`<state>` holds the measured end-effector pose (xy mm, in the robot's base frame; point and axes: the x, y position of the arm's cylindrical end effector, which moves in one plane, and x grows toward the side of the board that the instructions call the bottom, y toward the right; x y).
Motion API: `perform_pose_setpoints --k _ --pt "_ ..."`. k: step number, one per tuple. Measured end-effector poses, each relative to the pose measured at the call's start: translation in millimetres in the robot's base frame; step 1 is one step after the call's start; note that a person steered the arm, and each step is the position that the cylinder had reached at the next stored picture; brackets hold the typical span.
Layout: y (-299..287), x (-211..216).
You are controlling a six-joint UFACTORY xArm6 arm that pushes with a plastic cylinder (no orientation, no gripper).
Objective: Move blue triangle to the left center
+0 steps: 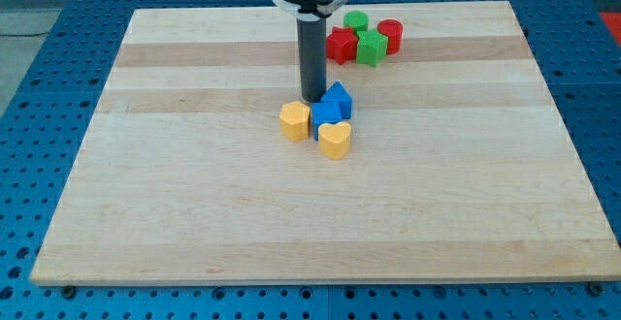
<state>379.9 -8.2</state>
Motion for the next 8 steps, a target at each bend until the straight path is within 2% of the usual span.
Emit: perform_pose_setpoints --k 3,8 --pt "46 -20" --pt "64 -26"
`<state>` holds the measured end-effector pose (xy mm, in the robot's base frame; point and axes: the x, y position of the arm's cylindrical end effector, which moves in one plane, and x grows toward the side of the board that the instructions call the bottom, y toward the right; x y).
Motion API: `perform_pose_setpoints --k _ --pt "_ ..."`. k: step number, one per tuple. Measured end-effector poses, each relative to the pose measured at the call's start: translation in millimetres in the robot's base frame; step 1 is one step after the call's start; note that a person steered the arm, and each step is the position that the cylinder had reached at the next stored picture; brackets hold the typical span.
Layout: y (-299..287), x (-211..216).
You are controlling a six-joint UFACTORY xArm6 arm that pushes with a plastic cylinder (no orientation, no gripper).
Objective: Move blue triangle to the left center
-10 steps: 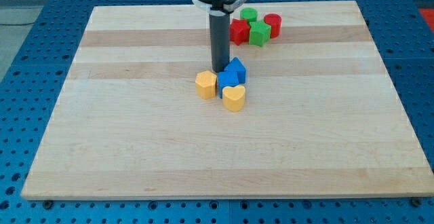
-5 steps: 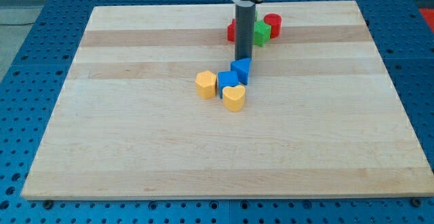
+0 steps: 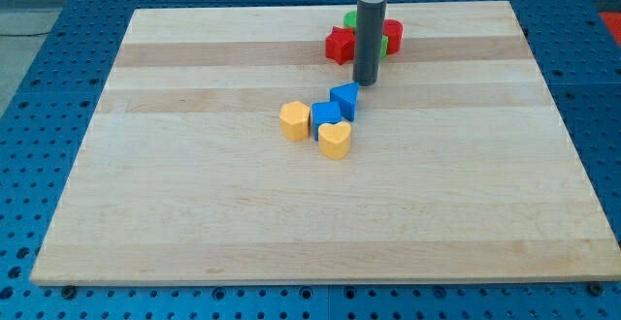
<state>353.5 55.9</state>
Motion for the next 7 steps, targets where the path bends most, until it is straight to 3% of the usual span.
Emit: perform_pose_setpoints --k 3,4,5,7 --pt "57 3" --pt "63 30" --pt "46 49" --pt "15 44"
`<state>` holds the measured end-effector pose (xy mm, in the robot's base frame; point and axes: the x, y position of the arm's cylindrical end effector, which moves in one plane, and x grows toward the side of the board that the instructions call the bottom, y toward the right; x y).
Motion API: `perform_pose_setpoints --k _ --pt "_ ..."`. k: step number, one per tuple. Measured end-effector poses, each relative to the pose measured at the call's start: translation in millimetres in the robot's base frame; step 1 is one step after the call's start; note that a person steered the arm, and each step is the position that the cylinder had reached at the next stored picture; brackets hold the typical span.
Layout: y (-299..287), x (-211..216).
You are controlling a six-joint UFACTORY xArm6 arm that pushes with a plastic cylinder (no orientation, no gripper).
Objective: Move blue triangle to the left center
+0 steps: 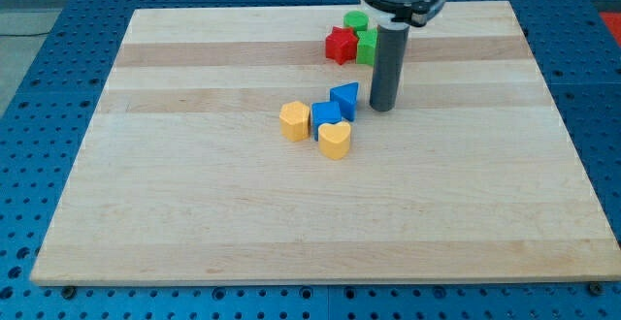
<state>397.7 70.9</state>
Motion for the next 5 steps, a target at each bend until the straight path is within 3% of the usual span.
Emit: perform_pose_setpoints --k 5 --pt "-58 3"
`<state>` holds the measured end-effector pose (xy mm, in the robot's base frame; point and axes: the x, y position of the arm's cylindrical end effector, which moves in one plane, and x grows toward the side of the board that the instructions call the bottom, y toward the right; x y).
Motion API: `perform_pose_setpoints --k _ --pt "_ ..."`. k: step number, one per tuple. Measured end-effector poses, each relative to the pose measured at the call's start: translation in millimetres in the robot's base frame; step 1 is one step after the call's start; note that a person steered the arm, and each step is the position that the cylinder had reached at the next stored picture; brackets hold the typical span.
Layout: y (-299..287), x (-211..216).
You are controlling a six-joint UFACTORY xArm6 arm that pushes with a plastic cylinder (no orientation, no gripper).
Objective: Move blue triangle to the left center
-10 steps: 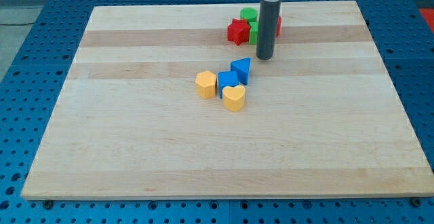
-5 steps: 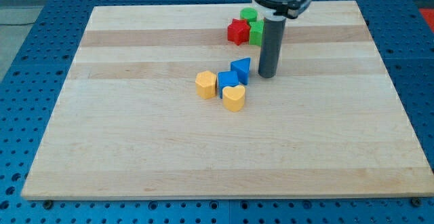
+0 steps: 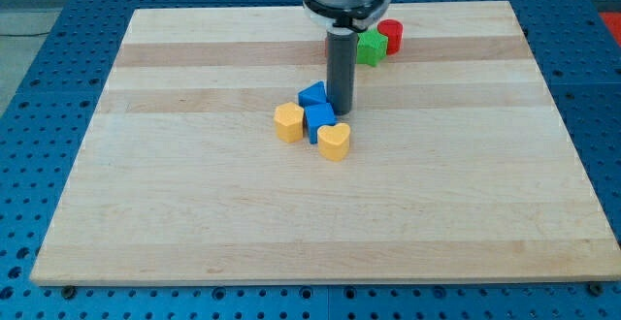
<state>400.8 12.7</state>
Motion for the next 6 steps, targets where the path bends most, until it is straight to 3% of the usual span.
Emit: perform_pose_setpoints --k 3,6 --pt "-72 -14" --pt "-90 17"
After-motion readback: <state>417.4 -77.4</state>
